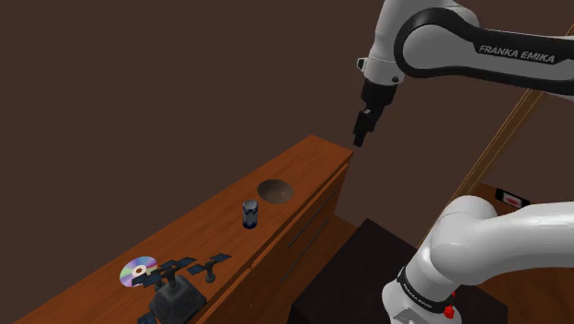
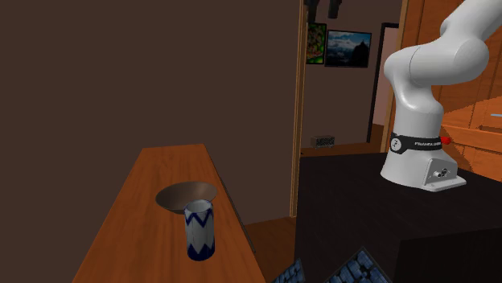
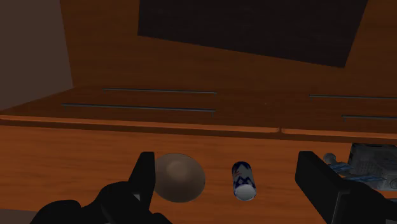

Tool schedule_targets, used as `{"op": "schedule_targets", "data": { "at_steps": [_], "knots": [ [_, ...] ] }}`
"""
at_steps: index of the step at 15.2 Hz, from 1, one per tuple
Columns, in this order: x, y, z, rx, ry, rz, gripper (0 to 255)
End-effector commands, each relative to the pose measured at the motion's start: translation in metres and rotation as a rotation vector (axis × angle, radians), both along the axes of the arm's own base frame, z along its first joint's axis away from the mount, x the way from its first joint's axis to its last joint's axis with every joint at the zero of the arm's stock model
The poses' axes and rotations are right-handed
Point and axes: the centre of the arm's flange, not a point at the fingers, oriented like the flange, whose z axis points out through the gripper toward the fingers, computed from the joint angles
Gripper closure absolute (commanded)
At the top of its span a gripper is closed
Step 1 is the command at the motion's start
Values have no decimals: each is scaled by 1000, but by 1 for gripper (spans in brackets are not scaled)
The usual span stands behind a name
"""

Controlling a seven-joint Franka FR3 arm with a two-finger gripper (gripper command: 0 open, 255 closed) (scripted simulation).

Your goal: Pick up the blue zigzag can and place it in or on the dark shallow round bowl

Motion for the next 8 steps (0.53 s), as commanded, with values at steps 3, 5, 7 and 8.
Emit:
{"op": "schedule_targets", "data": {
  "at_steps": [3, 5, 7, 8],
  "knots": [
    [16, 7, -20, -4, 0, 3, 0],
    [31, 15, -40, -8, -1, 6, 0],
    [47, 22, -61, -11, -1, 8, 0],
    [55, 26, -71, -13, -1, 10, 0]
  ]
}}
